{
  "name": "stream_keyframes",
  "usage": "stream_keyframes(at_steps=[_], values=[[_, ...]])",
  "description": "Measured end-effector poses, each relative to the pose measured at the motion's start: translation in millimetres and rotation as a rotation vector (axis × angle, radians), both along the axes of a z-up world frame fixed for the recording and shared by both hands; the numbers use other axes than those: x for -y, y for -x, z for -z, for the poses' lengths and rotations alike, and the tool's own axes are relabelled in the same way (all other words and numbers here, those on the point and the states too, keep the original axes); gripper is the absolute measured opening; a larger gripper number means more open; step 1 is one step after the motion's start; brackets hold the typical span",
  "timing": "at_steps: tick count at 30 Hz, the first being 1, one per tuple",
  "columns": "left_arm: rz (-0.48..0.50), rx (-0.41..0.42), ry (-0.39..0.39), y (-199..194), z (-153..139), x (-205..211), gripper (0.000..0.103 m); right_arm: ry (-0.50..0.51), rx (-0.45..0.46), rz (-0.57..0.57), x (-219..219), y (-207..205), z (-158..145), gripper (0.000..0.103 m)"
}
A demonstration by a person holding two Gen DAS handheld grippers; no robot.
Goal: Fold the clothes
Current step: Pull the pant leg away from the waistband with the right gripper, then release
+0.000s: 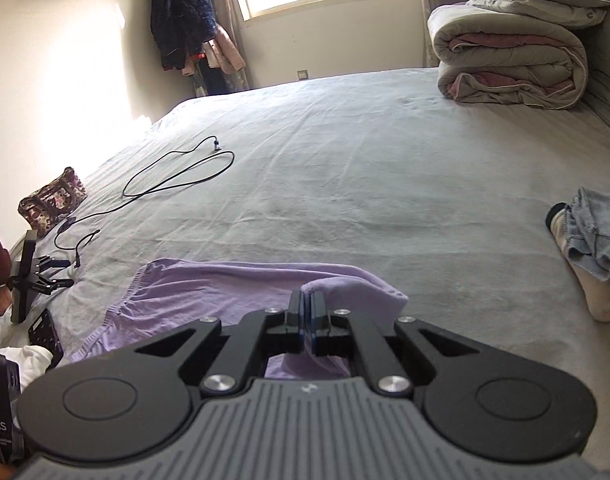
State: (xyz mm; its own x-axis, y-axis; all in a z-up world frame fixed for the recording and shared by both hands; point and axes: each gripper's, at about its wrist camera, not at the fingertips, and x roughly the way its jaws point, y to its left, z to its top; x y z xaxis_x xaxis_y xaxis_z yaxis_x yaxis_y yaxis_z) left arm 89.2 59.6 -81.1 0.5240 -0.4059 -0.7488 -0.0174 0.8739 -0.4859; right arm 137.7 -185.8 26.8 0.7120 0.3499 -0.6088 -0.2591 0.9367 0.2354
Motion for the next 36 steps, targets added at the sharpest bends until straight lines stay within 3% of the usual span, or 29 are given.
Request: stream_keyframes(at_steps=[5,7,9,18,21,23,24,25,26,27,32,36], values=[[-0.006,-0.008,0.012,0,-1,-4,0.033,0.016,-0.089,-0.059,-30,-15,19,0.007],[-0.005,-0.006,0.018,0,-2,-5,0.033,0.034,-0.114,-0.039,-29,-16,21,0.018],[-0.003,-0.002,0.022,0,-3,-7,0.033,0.062,-0.11,-0.018,-20,-14,21,0.042],[0.005,-0.008,0.03,-5,-2,-2,0.033,0.188,-0.196,0.065,12,-33,60,0.043],[0.007,-0.014,0.017,-7,0,-1,0.033,0.202,-0.247,0.088,17,-42,78,0.053],[0.006,-0.019,0.015,-8,2,-1,0.033,0.201,-0.272,0.103,21,-44,91,0.053],[0.006,-0.02,0.015,-8,2,-1,0.033,0.195,-0.265,0.102,22,-41,94,0.045],[0.007,-0.02,0.016,-9,3,-1,0.033,0.192,-0.252,0.098,23,-39,96,0.036],[0.007,-0.021,0.016,-9,3,-1,0.033,0.194,-0.238,0.085,23,-36,95,0.014],[0.008,-0.022,0.017,-10,4,-1,0.033,0.205,-0.231,0.078,23,-35,93,0.005],[0.014,-0.022,0.016,-10,4,-2,0.033,0.386,-0.117,0.088,30,-38,62,0.004],[0.015,-0.023,0.018,-12,4,-1,0.033,0.523,-0.009,0.179,50,-53,29,0.004]])
